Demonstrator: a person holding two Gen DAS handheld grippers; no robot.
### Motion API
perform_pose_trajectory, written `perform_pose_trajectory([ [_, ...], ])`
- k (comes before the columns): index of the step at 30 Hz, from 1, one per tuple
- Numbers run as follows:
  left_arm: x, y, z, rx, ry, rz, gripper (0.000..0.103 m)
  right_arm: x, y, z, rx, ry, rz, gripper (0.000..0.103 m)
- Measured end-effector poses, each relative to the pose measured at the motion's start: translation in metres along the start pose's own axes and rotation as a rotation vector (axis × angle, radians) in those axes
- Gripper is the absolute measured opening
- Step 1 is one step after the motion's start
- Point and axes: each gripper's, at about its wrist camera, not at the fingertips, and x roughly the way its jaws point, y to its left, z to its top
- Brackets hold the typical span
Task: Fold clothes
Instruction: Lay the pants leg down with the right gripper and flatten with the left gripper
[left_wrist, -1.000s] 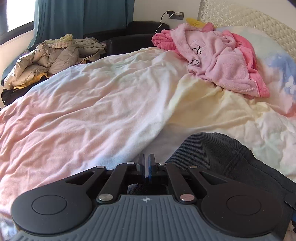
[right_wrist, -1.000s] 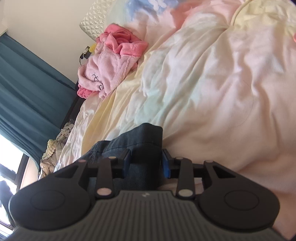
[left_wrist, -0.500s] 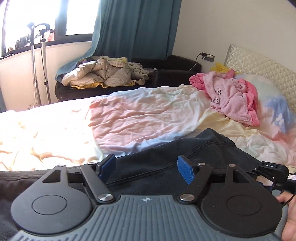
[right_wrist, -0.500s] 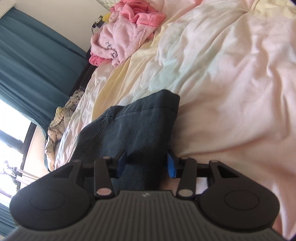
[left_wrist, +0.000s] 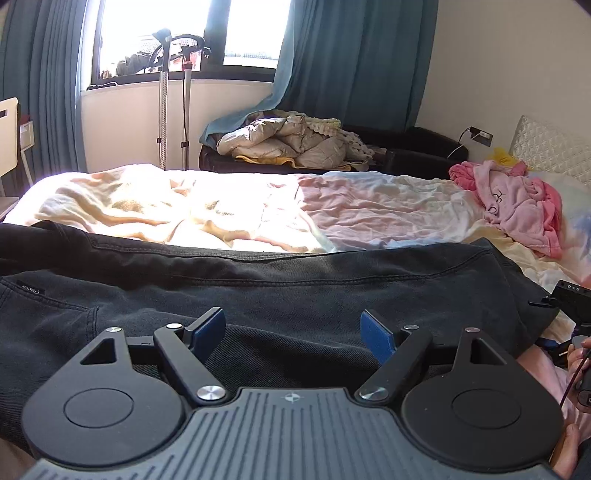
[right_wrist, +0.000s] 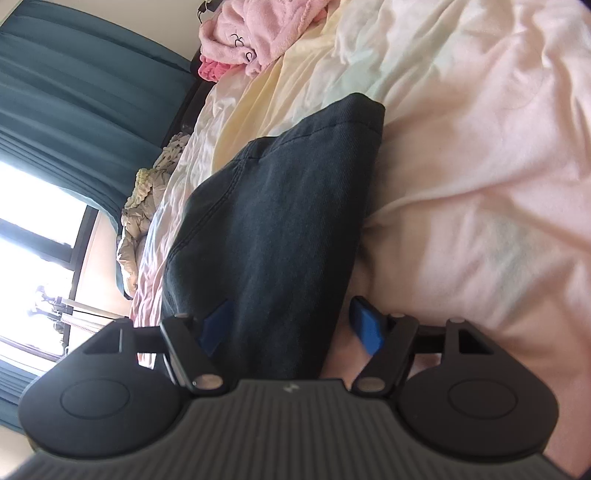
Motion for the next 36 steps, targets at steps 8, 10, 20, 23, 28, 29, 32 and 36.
perform_pose_trajectory([
  [8, 0.019, 0.017, -0.013, -0.088, -0.005, 0.021, 0.083, 0.035, 0.006, 0.015, 0.03, 0.012, 0.092, 0.073],
  [10, 0.022, 0.021, -0.017, -0.092, -0.007, 0.052, 0.083, 0.046, 0.004, 0.022, 0.063, 0.019, 0.12, 0.073],
  [20, 0.046, 0.028, -0.02, -0.119, 0.003, 0.102, 0.084, 0.08, -0.017, 0.064, 0.24, -0.002, 0.31, 0.06],
  [23, 0.051, 0.024, -0.022, -0.098, 0.005, 0.106, 0.085, 0.078, -0.011, 0.069, 0.195, -0.04, 0.359, 0.057],
  [28, 0.053, 0.02, -0.024, -0.074, -0.001, 0.106, 0.086, 0.096, -0.018, 0.072, 0.195, 0.016, 0.311, 0.054],
  [29, 0.054, 0.02, -0.024, -0.074, -0.002, 0.106, 0.086, 0.098, -0.02, 0.073, 0.2, 0.017, 0.303, 0.046],
  [32, 0.054, 0.02, -0.024, -0.07, -0.004, 0.106, 0.086, 0.094, -0.018, 0.075, 0.21, -0.006, 0.262, 0.021],
  [36, 0.055, 0.017, -0.025, -0.045, 0.003, 0.107, 0.086, 0.074, 0.002, 0.073, 0.203, -0.095, 0.285, 0.016],
])
